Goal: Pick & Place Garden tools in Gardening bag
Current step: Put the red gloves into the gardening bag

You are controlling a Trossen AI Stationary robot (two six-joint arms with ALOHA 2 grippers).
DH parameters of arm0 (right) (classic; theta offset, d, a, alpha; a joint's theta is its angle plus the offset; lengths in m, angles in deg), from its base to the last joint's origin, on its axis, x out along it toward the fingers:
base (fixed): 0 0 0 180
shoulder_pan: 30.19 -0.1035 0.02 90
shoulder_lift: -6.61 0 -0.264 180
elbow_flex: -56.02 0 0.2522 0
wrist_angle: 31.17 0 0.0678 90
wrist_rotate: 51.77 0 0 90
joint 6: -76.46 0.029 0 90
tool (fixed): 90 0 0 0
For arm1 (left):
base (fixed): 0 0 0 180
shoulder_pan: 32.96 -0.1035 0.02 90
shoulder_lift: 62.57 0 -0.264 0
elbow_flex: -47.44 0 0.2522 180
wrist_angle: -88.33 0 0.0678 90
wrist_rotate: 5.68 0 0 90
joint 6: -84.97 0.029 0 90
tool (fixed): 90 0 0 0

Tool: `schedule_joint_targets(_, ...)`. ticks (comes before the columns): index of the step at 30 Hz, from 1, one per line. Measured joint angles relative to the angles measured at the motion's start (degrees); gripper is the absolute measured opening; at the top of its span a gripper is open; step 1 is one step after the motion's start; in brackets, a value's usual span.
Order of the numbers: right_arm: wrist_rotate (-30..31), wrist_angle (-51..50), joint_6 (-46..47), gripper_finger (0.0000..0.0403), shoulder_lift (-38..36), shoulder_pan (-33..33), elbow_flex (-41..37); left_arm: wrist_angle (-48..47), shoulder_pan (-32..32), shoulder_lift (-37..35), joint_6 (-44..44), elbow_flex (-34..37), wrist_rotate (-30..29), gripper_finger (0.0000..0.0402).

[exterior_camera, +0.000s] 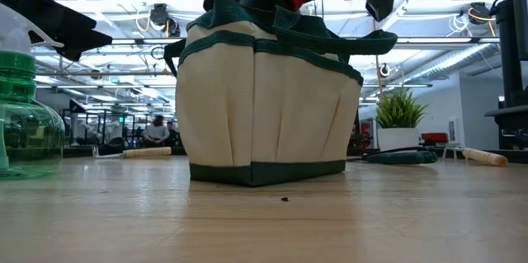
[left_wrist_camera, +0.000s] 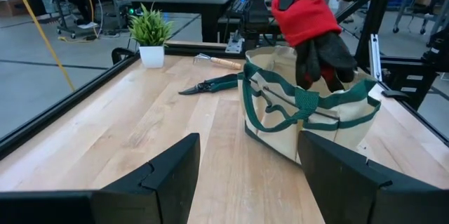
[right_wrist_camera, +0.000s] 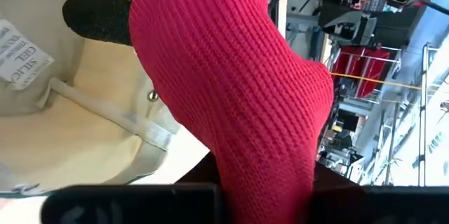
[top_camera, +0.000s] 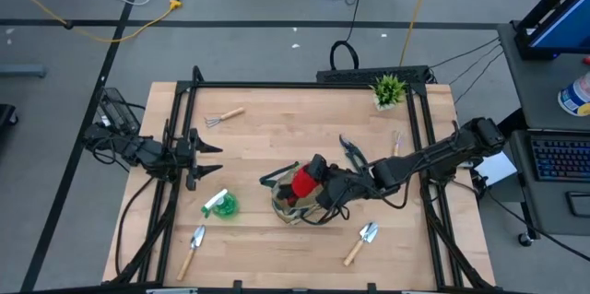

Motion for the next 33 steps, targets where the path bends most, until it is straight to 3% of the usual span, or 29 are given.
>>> schedule_joint_targets(8, -0.33, -1.66, 0.14, 0.0036, 2.16, 0.02, -0.02, -0.02, 0.00, 0.00, 0.02, 0.00, 0.00, 0.0244)
schedule_joint_targets(13, 0.31, -1.22, -6.87, 0.0036, 6.32, -0.05, -0.09, -0.04, 0.00, 0.00, 0.02, 0.01, 0.00, 0.0244)
schedule_joint_targets(21, 8.82, 3.95, -16.90, 0.0036, 9.60, -0.23, -0.11, -0.09, 0.00, 0.00, 0.02, 0.00, 0.00, 0.0244)
schedule_joint_targets(33, 8.79, 6.49, -16.02, 0.0076, 9.60, -0.26, -0.09, -0.29, 0.00, 0.00, 0.31, 0.00, 0.02, 0.0244)
